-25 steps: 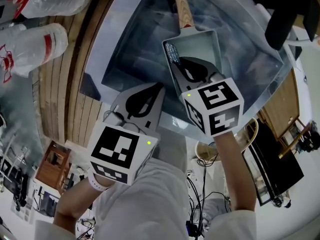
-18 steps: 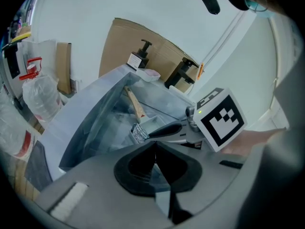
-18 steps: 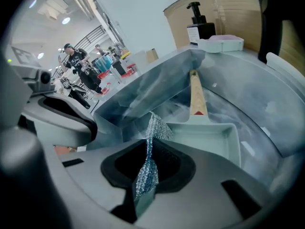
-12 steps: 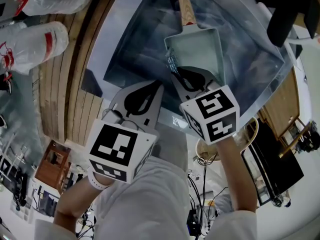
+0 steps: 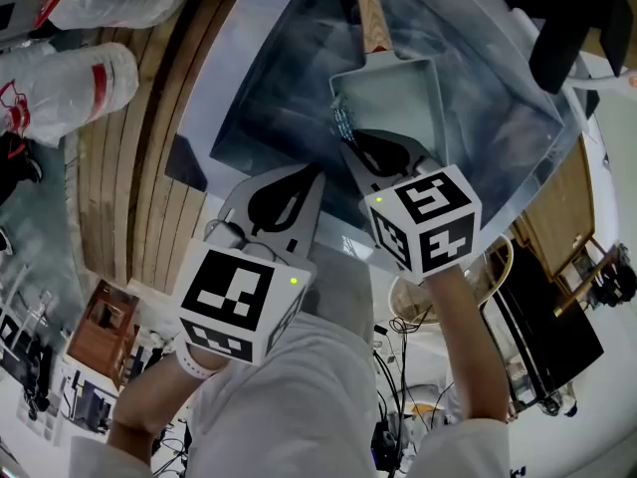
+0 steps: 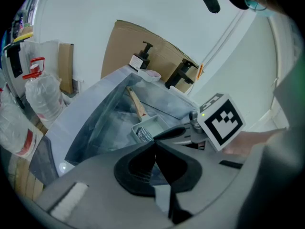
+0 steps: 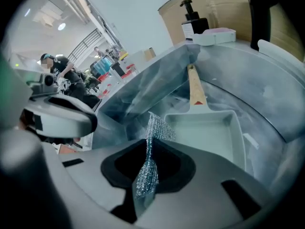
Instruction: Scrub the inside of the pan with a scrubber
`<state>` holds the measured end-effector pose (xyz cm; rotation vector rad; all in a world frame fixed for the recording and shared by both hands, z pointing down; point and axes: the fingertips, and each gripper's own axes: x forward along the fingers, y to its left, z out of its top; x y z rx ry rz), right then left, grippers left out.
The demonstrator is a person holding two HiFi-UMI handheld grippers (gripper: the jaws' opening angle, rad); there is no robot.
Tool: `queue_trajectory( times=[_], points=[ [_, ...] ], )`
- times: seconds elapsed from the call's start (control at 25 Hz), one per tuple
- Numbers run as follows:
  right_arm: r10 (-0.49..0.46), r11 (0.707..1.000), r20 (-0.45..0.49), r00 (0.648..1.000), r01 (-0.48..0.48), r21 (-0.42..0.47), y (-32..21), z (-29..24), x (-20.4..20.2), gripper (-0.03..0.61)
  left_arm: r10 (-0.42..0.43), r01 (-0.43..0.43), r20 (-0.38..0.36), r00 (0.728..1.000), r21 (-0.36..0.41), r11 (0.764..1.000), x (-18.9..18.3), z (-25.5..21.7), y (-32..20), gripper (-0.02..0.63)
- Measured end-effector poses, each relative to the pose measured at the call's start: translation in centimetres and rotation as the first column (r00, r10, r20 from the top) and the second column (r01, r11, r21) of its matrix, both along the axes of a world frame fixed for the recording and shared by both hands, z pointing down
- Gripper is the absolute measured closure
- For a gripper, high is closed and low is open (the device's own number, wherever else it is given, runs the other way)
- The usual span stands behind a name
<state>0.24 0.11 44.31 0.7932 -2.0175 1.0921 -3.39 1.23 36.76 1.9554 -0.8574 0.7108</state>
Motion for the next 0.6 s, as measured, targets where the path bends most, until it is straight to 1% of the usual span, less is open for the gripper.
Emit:
queue_trajectory(
  times=[0.12, 0.2, 0.44, 0.6],
  points=[
    [0.051, 0.998, 0.023, 0.998, -0.052, 0.024, -1.9, -0.1, -0.3, 0.532, -0.005, 0.005, 0.001, 1.0, 0.002, 1.0, -0.1, 0.0, 0.0, 0.607],
    [0.058, 0.998, 0.025, 0.998, -0.059, 0.025, -2.2, -0.2, -0.3, 0.532, -0.009, 0.009, 0.001, 1.0, 0.002, 1.0, -0.2, 0.0, 0.0, 0.609],
    [-0.032, 0.999, -0.016, 0.999, 0.032, -0.016, 1.7, 0.0, 0.2, 0.532, -0.015, 0.015, 0.0, 1.0, -0.004, 1.0, -0.2, 0.1, 0.2, 0.607],
    [-0.026, 0.999, -0.011, 1.0, 0.025, -0.022, 2.8, -0.1, 0.7, 0.531, -0.013, 0.013, -0.003, 1.0, -0.002, 1.0, 0.0, -0.1, 0.3, 0.609]
  ],
)
